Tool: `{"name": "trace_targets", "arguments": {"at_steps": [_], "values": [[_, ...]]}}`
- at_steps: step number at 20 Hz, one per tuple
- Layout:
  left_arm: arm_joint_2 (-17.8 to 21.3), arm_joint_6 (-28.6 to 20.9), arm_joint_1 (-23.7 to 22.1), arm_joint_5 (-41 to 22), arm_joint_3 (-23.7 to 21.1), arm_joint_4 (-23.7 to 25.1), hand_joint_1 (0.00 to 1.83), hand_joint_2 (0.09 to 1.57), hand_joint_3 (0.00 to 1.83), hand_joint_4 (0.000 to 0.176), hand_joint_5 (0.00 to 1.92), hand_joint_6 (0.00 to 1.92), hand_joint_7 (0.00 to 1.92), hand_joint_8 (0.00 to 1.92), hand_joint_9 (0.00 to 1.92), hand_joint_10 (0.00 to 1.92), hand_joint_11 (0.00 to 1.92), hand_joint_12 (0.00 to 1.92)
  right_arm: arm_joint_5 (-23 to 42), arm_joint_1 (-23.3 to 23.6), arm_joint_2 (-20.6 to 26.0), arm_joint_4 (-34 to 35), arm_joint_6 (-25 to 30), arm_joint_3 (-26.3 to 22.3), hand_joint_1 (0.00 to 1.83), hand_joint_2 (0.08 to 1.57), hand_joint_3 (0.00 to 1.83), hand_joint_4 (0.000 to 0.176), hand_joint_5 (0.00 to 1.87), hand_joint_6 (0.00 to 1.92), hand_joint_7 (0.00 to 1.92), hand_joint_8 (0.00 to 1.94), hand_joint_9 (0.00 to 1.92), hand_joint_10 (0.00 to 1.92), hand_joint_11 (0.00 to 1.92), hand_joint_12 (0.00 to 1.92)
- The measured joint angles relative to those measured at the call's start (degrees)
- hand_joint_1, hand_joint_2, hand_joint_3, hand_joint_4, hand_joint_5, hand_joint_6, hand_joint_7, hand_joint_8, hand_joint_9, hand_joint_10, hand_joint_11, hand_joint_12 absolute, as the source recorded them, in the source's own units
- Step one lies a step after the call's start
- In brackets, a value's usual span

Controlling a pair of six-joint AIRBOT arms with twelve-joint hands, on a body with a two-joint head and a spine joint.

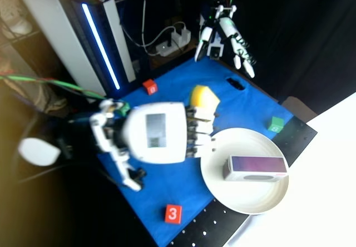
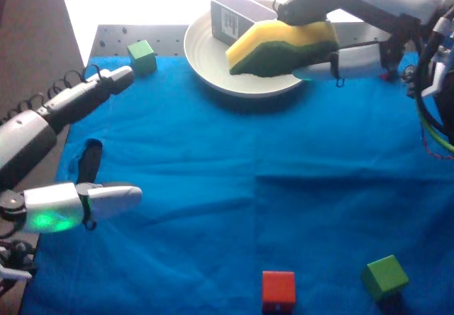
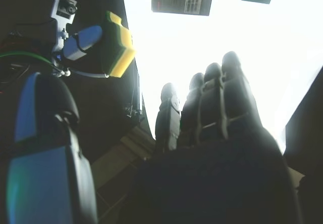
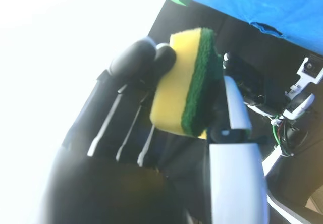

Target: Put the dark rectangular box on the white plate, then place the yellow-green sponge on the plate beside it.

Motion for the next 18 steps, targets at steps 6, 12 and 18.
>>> {"name": "trace_targets", "arguments": {"at_steps": [6,12,18], "values": [[2.1,0.0,-1.6,-2.0,-0.2,2.3,0.68,0.93,0.01,0.134,0.08,0.0,0.0,0.0,0.01,0.0,0.0,0.35,-1.5,0.8,-4.0,6.1,0.0,4.5,1.24,1.1,0.0,0.0,1.07,0.76,0.98,1.11,0.81,1.26,0.67,1.67],[2.7,-0.1,-3.0,-1.9,-0.2,4.3,0.64,0.9,0.0,0.053,0.1,0.0,0.01,0.0,0.0,0.0,0.0,0.34,-5.2,1.5,-7.8,8.2,0.0,8.3,1.24,1.1,0.0,0.0,1.03,0.82,1.02,1.08,0.85,1.44,0.77,1.78],[3.5,0.0,-4.2,-0.9,0.9,5.4,0.63,0.86,0.0,0.033,0.17,0.01,0.05,0.0,0.06,0.0,0.0,0.53,-8.7,1.7,-8.8,8.2,-0.7,10.1,0.92,0.97,0.0,0.025,0.52,0.01,0.54,0.12,0.43,0.45,0.18,1.23]]}}
